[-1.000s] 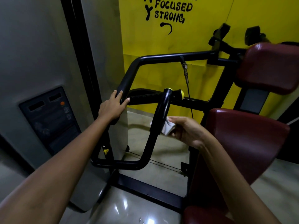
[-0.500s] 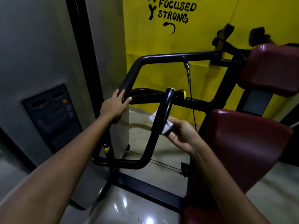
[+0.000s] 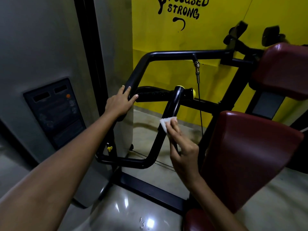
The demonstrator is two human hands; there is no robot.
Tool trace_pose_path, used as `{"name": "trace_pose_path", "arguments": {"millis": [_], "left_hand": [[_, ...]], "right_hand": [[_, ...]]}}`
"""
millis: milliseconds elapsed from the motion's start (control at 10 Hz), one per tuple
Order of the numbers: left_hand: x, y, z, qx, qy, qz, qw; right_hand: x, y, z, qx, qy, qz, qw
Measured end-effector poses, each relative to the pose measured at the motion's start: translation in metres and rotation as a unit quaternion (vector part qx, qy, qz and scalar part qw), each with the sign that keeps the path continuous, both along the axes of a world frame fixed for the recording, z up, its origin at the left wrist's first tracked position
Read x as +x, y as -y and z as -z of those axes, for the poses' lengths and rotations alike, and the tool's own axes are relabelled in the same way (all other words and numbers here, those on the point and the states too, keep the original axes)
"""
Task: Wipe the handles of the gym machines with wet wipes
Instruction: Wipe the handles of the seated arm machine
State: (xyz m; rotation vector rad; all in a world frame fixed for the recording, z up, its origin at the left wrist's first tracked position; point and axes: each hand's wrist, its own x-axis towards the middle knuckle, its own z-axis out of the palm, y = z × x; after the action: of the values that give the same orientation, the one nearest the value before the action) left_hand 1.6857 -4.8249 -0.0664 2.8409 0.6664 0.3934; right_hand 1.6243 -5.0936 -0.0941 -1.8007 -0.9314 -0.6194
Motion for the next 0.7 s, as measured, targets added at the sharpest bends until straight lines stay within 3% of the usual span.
{"name": "trace_pose_path", "arguments": {"millis": [200, 300, 500, 700], "left_hand": [[0.0, 0.001, -0.001, 0.004, -0.005, 0.004, 1.0], [-0.001, 0.002, -0.002, 0.003, -0.008, 0.005, 1.0], [-0.003, 0.005, -0.002, -0.003, -0.001, 0.002, 1.0], [-0.004, 0.005, -0.004, 0.0, -0.005, 0.001, 1.0]], "right_hand": [[0.012, 0.004, -0.004, -0.074, 0.093, 0.032, 0.992], [0.016, -0.004, -0.013, -0.097, 0.082, 0.043, 0.991], [0.009, 0.009, -0.005, -0.181, 0.151, -0.001, 0.972], [0.015, -0.01, -0.02, -0.168, 0.119, 0.047, 0.977]]}}
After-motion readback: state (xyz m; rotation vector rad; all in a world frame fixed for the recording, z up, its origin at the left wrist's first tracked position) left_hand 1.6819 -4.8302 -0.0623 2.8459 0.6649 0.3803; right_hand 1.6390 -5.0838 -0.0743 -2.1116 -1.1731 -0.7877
